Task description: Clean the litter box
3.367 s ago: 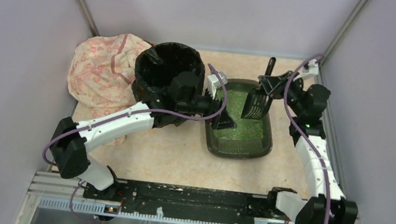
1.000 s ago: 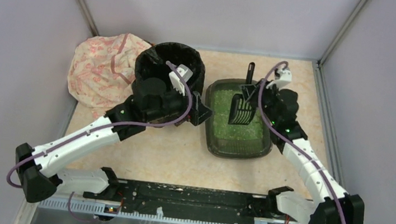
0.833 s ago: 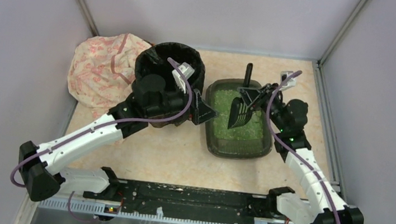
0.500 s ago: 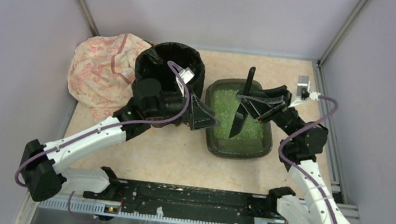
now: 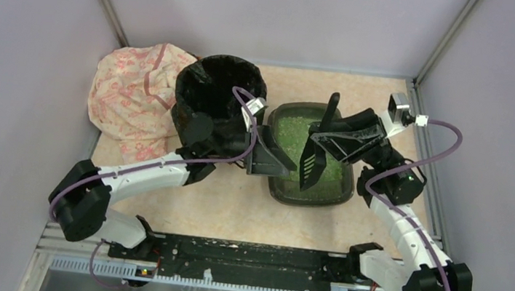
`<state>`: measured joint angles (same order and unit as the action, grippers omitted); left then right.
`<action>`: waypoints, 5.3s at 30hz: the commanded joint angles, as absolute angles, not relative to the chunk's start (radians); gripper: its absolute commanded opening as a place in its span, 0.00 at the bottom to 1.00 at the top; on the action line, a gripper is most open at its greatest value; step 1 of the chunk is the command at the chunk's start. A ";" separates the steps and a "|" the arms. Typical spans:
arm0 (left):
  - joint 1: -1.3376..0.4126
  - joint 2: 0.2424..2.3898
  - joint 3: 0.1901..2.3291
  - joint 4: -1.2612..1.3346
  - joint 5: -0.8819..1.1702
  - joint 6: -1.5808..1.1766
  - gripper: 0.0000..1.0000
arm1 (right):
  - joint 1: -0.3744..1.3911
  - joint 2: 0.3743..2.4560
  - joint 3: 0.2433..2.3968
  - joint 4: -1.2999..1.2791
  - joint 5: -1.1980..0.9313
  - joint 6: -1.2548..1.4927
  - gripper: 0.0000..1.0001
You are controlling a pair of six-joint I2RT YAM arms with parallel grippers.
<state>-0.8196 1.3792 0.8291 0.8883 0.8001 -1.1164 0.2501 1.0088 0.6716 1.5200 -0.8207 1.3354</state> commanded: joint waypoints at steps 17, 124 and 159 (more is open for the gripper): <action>-0.989 1.649 0.942 1.565 0.822 -1.476 0.88 | 0.321 0.995 0.734 1.721 -0.842 1.305 0.00; -0.596 1.281 1.126 0.040 1.007 -0.696 0.00 | 0.220 0.830 0.935 0.304 -0.900 0.496 0.41; -0.527 1.036 0.711 0.820 0.902 -1.007 0.63 | 0.219 0.884 0.834 0.736 -0.865 0.839 0.00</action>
<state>-0.5255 1.1114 0.7967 0.5262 0.9791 -0.9112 0.2241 0.8837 0.8360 0.5854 -0.9081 0.7624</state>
